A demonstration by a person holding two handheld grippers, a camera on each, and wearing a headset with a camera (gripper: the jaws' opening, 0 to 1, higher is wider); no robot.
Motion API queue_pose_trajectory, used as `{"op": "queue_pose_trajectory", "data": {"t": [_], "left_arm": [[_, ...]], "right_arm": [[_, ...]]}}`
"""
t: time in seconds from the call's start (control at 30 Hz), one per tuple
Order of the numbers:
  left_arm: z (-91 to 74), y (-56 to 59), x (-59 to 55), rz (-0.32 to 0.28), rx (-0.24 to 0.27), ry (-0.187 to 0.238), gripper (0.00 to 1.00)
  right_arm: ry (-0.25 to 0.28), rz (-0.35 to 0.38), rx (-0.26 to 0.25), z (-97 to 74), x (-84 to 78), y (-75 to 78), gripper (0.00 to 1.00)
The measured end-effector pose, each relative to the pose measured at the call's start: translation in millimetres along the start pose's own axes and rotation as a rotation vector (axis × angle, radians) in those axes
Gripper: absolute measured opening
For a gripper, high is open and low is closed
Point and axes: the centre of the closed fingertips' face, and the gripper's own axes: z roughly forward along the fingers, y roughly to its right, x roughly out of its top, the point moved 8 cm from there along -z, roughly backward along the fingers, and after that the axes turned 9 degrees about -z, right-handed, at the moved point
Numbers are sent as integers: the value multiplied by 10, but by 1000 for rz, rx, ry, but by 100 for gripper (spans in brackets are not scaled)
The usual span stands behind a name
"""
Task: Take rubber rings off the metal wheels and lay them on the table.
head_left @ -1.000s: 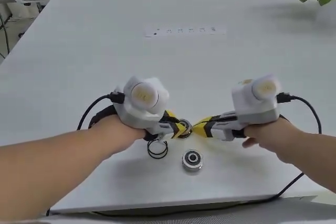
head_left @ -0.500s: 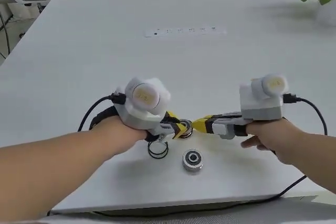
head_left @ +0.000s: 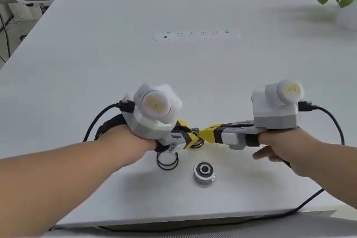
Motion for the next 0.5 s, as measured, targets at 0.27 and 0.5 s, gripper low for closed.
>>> {"op": "queue_pose_trajectory", "data": {"t": [0.27,0.5], "left_arm": [[5,0,0,0,1,-3,7],[7,-8,3,13,1,-1,7]], "right_arm": [[-13,-29,10,12,0,20,0],[-33,-28,-32,-47,-17,97,0]]}}
